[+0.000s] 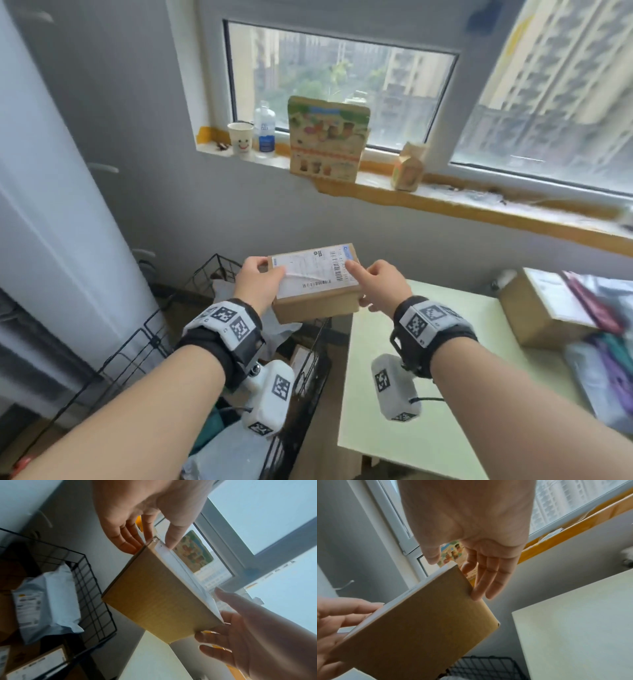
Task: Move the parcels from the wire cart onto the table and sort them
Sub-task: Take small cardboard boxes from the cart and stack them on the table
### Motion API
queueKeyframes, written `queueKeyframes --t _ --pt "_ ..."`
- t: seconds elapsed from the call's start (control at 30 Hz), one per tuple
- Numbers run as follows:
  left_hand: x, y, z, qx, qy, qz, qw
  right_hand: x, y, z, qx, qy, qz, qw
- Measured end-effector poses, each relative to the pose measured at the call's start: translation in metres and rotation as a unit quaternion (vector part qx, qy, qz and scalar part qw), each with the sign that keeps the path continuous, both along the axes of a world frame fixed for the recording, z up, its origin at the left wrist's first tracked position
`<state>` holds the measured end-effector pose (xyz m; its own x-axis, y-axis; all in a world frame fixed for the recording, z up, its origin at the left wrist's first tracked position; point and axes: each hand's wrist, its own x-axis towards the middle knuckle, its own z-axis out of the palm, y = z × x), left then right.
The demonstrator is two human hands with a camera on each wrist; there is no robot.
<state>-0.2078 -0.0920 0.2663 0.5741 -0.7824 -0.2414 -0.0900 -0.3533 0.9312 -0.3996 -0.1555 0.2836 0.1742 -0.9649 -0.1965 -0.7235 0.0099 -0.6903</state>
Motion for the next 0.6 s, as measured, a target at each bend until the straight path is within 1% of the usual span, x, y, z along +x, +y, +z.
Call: queueKeyframes --t 0.13,0.33,0.43,0.6 --pt "-0.065 -0.029 0.011 0.006 0.004 -0.048 0.999 -0.069 -0.013 0.011 -0.008 0.018 -0.033 0.999" --pt "-0.166 -0.067 0.011 0.028 0.036 -0.09 0.995 -0.169 -0.037 0.019 -0.004 0.013 -0.096 0.995" --pt "-0.213 -0.081 0.005 0.048 0.059 -0.11 0.991 -0.216 -0.046 0.012 0.01 0.025 -0.124 0.992" --pt "-0.275 -0.096 -0.011 0.1 0.059 -0.179 0.977 -0.283 -0.05 -0.002 0.058 0.065 -0.149 0.985"
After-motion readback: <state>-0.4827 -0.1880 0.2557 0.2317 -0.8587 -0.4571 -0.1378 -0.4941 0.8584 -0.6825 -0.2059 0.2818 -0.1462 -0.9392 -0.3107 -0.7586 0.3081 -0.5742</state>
